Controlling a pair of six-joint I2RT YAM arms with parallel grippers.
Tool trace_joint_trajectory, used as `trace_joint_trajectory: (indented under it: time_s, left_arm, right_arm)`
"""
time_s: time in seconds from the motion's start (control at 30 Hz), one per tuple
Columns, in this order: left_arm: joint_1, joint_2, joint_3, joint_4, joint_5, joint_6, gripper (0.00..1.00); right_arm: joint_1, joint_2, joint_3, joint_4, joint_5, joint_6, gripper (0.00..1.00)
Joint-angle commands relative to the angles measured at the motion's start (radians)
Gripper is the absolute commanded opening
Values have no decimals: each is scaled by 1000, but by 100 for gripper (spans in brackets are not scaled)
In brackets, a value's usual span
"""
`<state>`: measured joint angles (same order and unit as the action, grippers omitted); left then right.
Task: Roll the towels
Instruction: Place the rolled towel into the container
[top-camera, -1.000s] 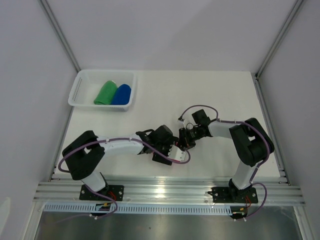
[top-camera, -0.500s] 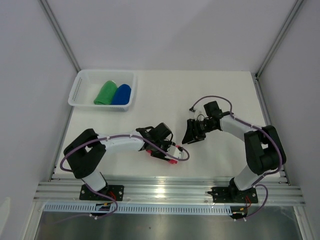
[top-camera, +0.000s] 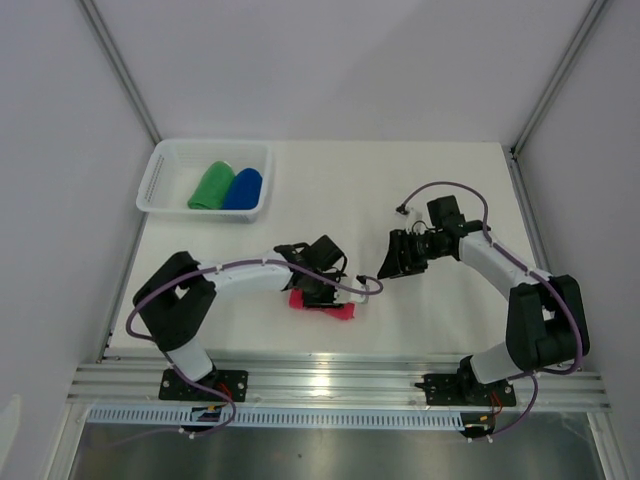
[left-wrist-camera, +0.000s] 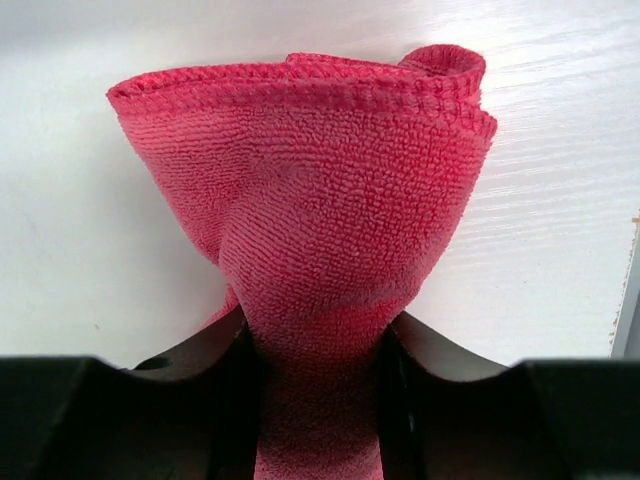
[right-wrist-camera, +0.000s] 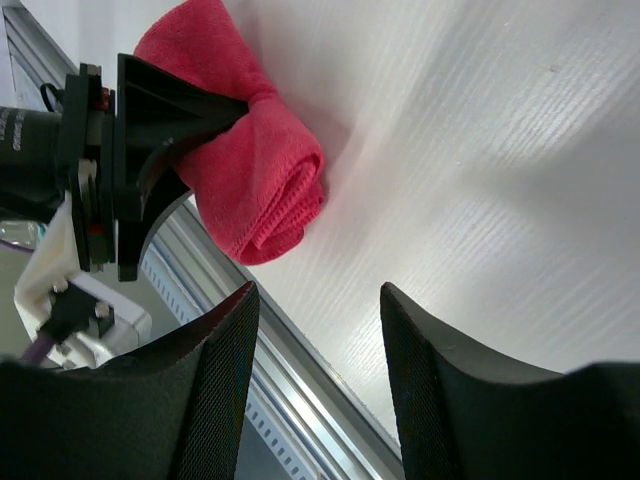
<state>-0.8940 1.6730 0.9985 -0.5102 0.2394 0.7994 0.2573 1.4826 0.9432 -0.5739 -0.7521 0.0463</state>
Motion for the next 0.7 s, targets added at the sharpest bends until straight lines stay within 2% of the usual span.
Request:
trace_joint_trajectory:
  time_s: [0.0, 0.23, 0.37, 0.53, 0.67]
  left_arm:
    - [58, 36, 48, -100, -35, -147, 1]
    - [217, 48, 173, -128, -67, -347, 1]
    - [312, 41, 216, -123, -89, -387, 1]
    - [417, 8, 349, -140, -61, -434, 1]
    - [535, -53, 451, -114, -122, -440, 1]
  right_arm:
    - [-15, -41, 16, -15, 19, -17, 54]
    - [-33, -62, 5, -11, 25, -14, 54]
    - [-44, -62, 0, -3, 23, -11, 54]
    - [-50, -61, -12, 2, 20, -6, 54]
    - [-53, -54, -18, 5, 16, -5, 54]
